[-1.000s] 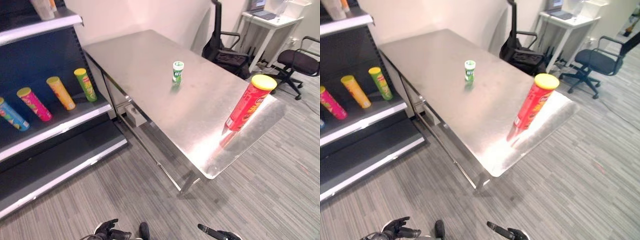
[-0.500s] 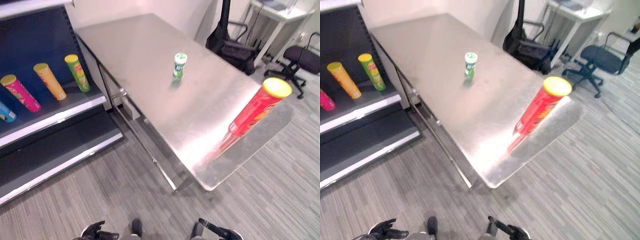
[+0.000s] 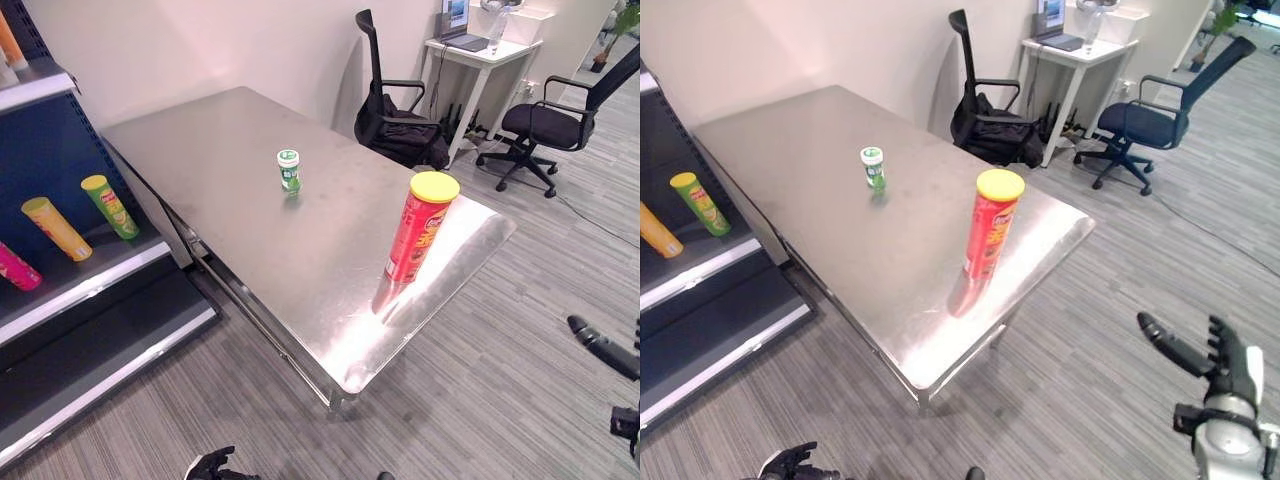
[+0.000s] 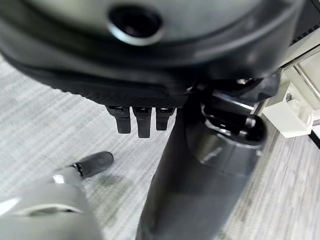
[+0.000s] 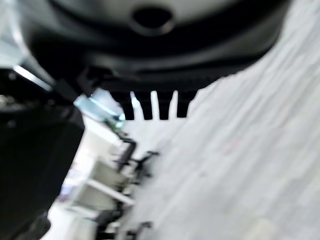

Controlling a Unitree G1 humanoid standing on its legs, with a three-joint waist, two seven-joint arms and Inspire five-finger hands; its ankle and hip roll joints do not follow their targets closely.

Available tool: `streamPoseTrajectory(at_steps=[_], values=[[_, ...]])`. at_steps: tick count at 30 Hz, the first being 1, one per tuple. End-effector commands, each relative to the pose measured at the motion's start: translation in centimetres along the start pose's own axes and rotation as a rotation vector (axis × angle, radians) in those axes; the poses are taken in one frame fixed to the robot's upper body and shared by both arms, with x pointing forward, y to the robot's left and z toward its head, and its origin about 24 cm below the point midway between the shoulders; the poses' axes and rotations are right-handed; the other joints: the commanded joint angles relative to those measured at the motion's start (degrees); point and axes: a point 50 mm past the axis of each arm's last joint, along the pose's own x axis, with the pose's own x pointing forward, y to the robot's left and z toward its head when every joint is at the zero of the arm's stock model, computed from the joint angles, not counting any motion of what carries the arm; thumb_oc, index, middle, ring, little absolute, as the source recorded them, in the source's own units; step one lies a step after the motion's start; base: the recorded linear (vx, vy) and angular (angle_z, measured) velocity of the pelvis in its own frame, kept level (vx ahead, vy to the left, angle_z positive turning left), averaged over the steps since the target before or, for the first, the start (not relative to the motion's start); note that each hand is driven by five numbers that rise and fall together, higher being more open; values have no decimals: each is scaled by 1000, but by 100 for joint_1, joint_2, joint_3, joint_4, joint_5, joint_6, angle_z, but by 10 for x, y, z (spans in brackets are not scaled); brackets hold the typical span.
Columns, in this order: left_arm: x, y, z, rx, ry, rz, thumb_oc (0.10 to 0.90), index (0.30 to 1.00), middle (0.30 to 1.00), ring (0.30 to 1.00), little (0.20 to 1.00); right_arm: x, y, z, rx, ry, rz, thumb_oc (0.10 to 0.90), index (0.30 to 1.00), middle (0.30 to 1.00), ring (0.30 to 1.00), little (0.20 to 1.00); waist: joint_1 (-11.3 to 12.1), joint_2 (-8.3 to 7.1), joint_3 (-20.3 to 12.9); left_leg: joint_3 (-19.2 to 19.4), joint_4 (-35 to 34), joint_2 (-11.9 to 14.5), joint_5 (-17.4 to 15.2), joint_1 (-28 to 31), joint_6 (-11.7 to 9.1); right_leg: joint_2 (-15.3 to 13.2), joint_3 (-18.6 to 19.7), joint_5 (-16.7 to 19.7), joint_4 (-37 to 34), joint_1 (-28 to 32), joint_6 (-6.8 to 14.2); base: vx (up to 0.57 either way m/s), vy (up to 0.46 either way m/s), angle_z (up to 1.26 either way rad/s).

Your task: Put the goods on the table back onto the shelves and tidy them up.

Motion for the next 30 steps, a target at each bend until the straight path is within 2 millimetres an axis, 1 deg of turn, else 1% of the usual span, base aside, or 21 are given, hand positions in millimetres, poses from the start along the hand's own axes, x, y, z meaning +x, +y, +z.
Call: streamPoseTrajectory(at_steps=[1, 4, 6, 7, 8, 9, 11, 13, 16, 17, 19, 22, 25, 27, 28, 29, 30], values=[[5, 16, 25, 83, -59, 24, 800, 900, 900, 900, 900, 15, -11, 87, 184, -398, -33, 800, 900, 900, 900, 900, 257, -286, 152, 111, 78, 57, -352, 231, -124, -264, -158, -138, 95, 72, 366, 1, 29, -6], [4, 19, 21, 99, -52, 20, 800, 900, 900, 900, 900, 13, -9, 124, 293, -546, 43, 800, 900, 900, 900, 900, 296, -303, 111, 118, 55, 17, -328, 207, -116, -302, -171, -90, 95, 51, 376, 0, 0, 0], [4, 19, 20, 113, -49, 12, 800, 900, 900, 900, 900, 12, -5, 139, 356, -601, 101, 800, 900, 900, 900, 900, 329, -314, 88, 128, 52, -2, -348, 214, -110, -329, -180, -72, 95, 55, 388, 1, 8, 2], [4, 19, 20, 112, -49, 12, 800, 900, 900, 900, 900, 12, -5, 139, 356, -601, 101, 800, 900, 900, 900, 900, 327, -314, 88, 127, 52, -2, -348, 214, -110, -329, -180, -72, 95, 55, 389, 9, 34, 3], [3, 20, 16, 135, -39, 4, 800, 900, 900, 900, 900, 9, 4, 157, 515, -679, 169, 800, 900, 900, 900, 900, 413, -318, 40, 115, 52, -32, -378, 224, -97, -376, -211, -44, 95, 87, 404, 9, 37, 5], [3, 20, 16, 144, -37, 2, 800, 900, 900, 900, 900, 11, 7, 159, 536, -676, 187, 800, 900, 900, 900, 900, 442, -323, 27, 114, 52, -44, -390, 234, -93, -398, -226, -30, 95, 100, 414, 14, 55, 13], [2, 22, 11, 153, -23, 1, 800, 900, 900, 900, 900, 10, 22, 174, 557, -708, 267, 800, 900, 900, 900, 900, 547, -343, -20, 108, 52, -95, -424, 250, -74, -460, -260, 15, 95, 124, 437, 1, 47, 22], [2, 21, 10, 158, -19, -2, 800, 900, 900, 900, 900, 9, 27, 181, 578, -729, 292, 800, 900, 900, 900, 900, 583, -353, -37, 97, 52, -122, -430, 250, -61, -493, -281, 36, 95, 144, 446, -2, 38, 14], [1, 20, 8, 218, -18, -19, 800, 900, 900, 900, 900, 6, 34, 193, 686, -772, 361, 800, 900, 900, 900, 900, 669, -360, -79, 43, 52, -186, -452, 232, -35, -561, -347, 68, 95, 183, 463, 0, 35, 12], [1, 20, 9, 224, -20, -22, 800, 900, 900, 900, 900, 5, 37, 197, 684, -780, 382, 800, 900, 900, 900, 900, 682, -368, -90, 28, 52, -200, -451, 225, -30, -578, -369, 74, 95, 193, 470, 16, 31, 22], [1, 20, 12, 237, -39, -28, 800, 900, 900, 900, 900, -1, 42, 210, 644, -827, 443, 800, 900, 900, 900, 900, 740, -388, -117, -27, 52, -248, -445, 196, -17, -646, -451, 109, 106, 224, 488, 10, 30, 13], [1, 21, 11, 243, -39, -26, 800, 900, 900, 900, 900, -5, 41, 218, 665, -870, 461, 800, 900, 900, 900, 900, 784, -401, -143, -74, 52, -278, -458, 191, -1, -687, -520, 122, 120, 260, 500, 13, 16, 15], [0, 22, 8, 248, -34, -24, 800, 900, 900, 900, 900, -10, 43, 221, 659, -893, 490, 800, 900, 900, 900, 900, 823, -418, -168, -110, 52, -299, -469, 191, 9, -713, -576, 126, 125, 284, 506, 15, 5, 9], [-1, 23, 8, 256, -37, -26, 800, 900, 900, 900, 900, -11, 51, 222, 556, -876, 548, 800, 900, 900, 900, 900, 842, -444, -170, -109, 52, -302, -461, 186, 6, -718, -581, 135, 122, 275, 502, 0, 0, 0], [-1, 23, 8, 255, -40, -26, 800, 900, 900, 900, 900, -12, 52, 222, 538, -876, 556, 800, 900, 900, 900, 900, 841, -449, -170, -108, 52, -303, -460, 182, 5, -718, -581, 136, 123, 271, 502, 0, 0, 0], [-1, 23, 9, 254, -47, -28, 800, 900, 900, 900, 900, -11, 53, 220, 449, -861, 569, 800, 900, 900, 900, 900, 836, -472, -164, -114, 52, -304, -453, 175, 2, -718, -584, 144, 122, 264, 500, 0, 0, 0], [-1, 23, 9, 252, -50, -28, 800, 900, 900, 900, 900, -11, 52, 220, 414, -860, 569, 800, 900, 900, 900, 900, 830, -479, -164, -119, 52, -302, -449, 171, 1, -715, -585, 140, 121, 265, 498, 0, 0, 0]])
